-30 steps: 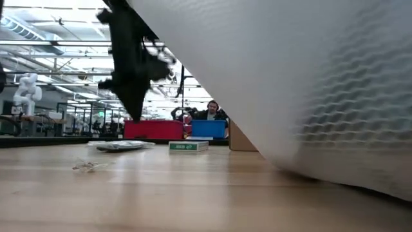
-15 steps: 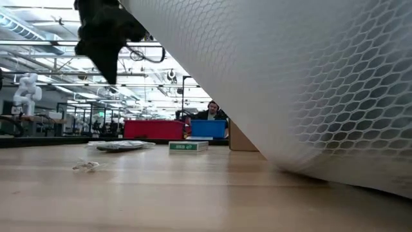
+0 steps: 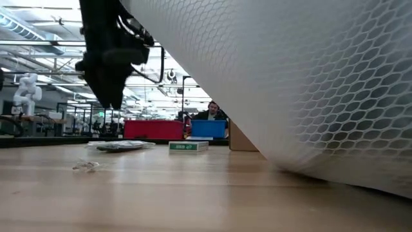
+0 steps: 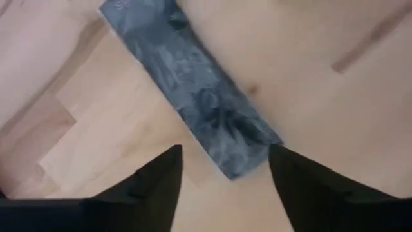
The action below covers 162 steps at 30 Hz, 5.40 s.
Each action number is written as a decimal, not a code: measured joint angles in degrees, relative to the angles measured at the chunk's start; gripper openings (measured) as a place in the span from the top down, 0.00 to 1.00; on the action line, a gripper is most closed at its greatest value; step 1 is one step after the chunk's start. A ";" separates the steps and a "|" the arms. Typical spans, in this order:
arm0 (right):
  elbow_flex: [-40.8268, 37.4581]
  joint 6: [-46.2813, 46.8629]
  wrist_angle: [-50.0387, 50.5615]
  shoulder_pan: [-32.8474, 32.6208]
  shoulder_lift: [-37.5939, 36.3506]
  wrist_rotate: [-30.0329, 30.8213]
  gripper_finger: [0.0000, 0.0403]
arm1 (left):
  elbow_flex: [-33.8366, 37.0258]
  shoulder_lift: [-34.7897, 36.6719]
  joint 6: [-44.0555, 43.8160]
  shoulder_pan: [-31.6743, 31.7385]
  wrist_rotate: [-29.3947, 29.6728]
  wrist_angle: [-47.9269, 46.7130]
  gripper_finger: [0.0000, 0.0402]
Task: Unpack boxes
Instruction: Put the socks into the transparent zip bag, then put the game card into the transparent zip bag
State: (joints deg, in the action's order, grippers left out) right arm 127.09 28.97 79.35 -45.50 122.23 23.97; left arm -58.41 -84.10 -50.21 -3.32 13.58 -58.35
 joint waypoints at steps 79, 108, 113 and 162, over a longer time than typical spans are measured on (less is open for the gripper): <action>0.02 1.91 0.28 0.13 0.02 -0.17 1.00 | -15.52 -0.71 34.41 -25.80 12.86 36.80 1.00; 0.02 7.76 4.92 -0.04 0.02 0.13 1.00 | -15.54 -12.00 39.21 -27.82 12.13 43.29 0.41; 0.02 10.57 6.94 -1.19 0.02 0.26 1.00 | -15.54 -10.83 44.60 -29.58 15.35 47.50 0.32; 0.02 36.99 10.66 -13.88 -4.09 -0.01 1.00 | -10.54 -27.43 14.04 6.80 7.92 39.69 0.27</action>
State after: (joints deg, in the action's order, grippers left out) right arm 127.11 65.95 90.01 -59.37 118.15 23.96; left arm -68.95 -111.53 -36.16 3.49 21.50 -18.66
